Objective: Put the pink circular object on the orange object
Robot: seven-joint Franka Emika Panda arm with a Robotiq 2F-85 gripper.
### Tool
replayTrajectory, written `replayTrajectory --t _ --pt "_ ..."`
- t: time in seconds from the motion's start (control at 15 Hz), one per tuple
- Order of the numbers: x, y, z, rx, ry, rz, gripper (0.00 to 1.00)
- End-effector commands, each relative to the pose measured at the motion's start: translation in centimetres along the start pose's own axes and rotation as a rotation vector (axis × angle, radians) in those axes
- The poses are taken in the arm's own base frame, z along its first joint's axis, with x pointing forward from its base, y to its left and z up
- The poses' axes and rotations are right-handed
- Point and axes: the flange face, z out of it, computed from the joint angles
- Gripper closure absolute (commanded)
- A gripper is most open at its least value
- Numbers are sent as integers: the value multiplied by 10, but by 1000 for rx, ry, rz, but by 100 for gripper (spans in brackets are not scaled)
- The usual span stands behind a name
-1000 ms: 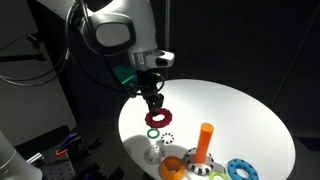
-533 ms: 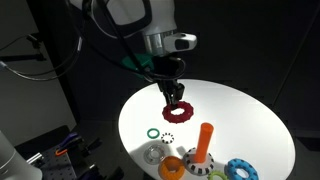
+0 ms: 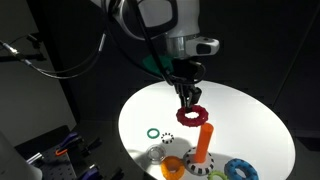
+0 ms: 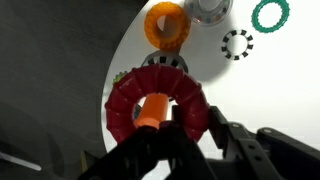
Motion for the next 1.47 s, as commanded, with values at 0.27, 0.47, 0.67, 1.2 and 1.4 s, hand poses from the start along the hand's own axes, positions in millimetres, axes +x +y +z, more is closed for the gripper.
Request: replayTrajectory --t 0.27,0.47,0.67,1.2,1.4 --pt "51 20 10 3 -67 122 90" --pt "62 27 17 -17 -73 143 90" --pt "71 31 23 -20 -73 155 90" --pt "77 26 36 28 -84 172 91" --pt "77 24 37 45 -85 181 90"
